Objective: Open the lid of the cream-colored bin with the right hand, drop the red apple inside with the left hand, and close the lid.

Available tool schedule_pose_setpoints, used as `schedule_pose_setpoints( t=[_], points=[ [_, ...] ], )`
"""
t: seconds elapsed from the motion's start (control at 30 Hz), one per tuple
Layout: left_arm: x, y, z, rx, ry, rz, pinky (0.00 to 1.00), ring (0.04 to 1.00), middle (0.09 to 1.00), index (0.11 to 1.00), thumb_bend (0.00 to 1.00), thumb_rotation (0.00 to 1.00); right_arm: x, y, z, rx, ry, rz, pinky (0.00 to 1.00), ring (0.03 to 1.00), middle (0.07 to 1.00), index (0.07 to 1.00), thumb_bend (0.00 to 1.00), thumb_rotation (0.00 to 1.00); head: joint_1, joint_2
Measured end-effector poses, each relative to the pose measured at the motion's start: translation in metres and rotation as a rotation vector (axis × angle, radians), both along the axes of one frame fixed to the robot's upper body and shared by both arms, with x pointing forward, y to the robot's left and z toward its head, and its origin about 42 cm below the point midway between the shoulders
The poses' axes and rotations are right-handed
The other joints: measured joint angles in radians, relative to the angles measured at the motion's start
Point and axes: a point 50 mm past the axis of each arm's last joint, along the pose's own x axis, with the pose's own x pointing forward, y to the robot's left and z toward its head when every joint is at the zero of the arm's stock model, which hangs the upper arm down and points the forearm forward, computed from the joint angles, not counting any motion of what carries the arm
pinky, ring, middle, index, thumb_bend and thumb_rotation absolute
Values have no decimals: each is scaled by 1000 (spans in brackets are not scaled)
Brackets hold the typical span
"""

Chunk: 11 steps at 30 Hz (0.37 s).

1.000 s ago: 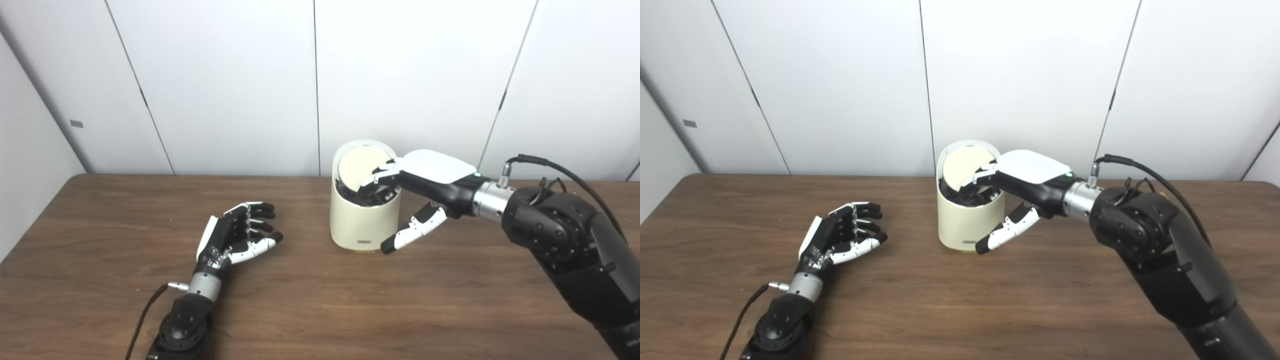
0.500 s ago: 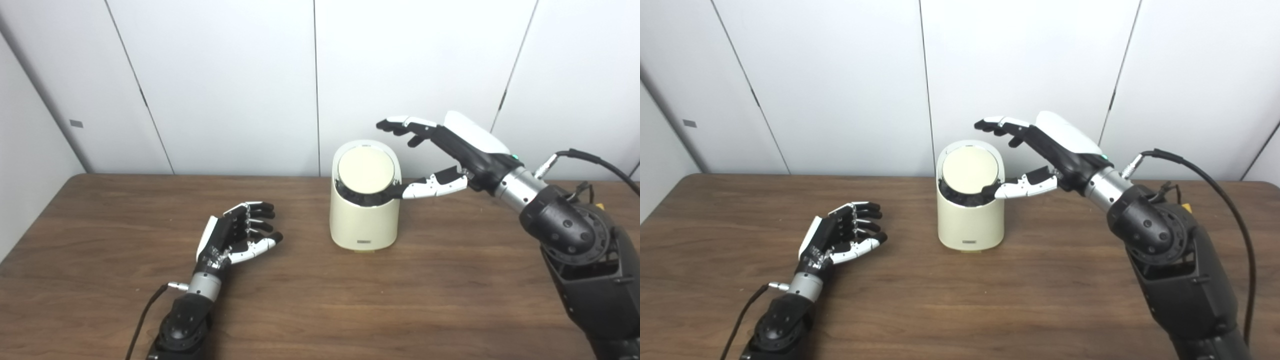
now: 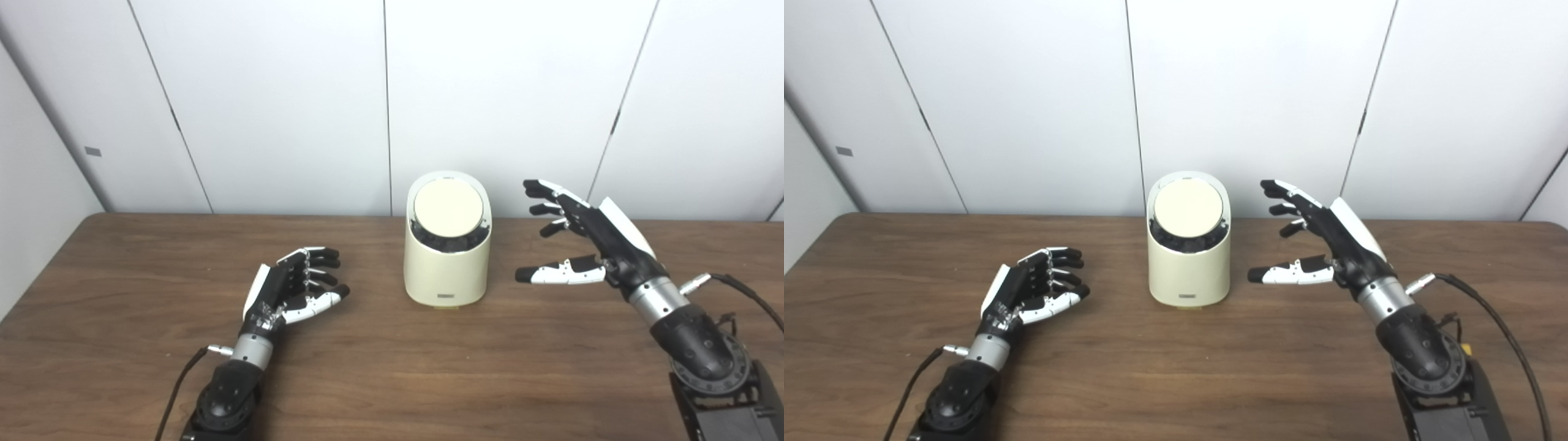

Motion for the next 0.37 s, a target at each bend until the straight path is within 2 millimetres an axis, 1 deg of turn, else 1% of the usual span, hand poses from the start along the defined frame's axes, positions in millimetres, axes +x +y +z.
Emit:
schedule_pose_setpoints(
  t=[0.07, 0.23, 0.3, 0.37],
  points=[
    [0, 0, 0, 3, -1, -1, 476, 577, 678, 688, 630, 13, -1, -2, -7, 9, 10, -15, 697, 827, 884, 894, 650, 201, 0, 0],
    [0, -1, 0, 11, -4, -2, 486, 579, 677, 690, 616, 4, 2, -7, -26, 48, 18, -69, 656, 805, 883, 898, 641, 205, -6, 0],
    [-1, -2, 1, 10, -5, -3, 485, 580, 677, 692, 615, 2, 0, -8, -35, 53, 28, -76, 679, 807, 881, 899, 642, 200, -9, 0],
    [-1, -2, 1, 9, -4, -4, 484, 580, 676, 693, 613, 10, -2, -10, -47, 59, 47, -88, 695, 811, 879, 897, 662, 229, -14, 0]
  ],
)
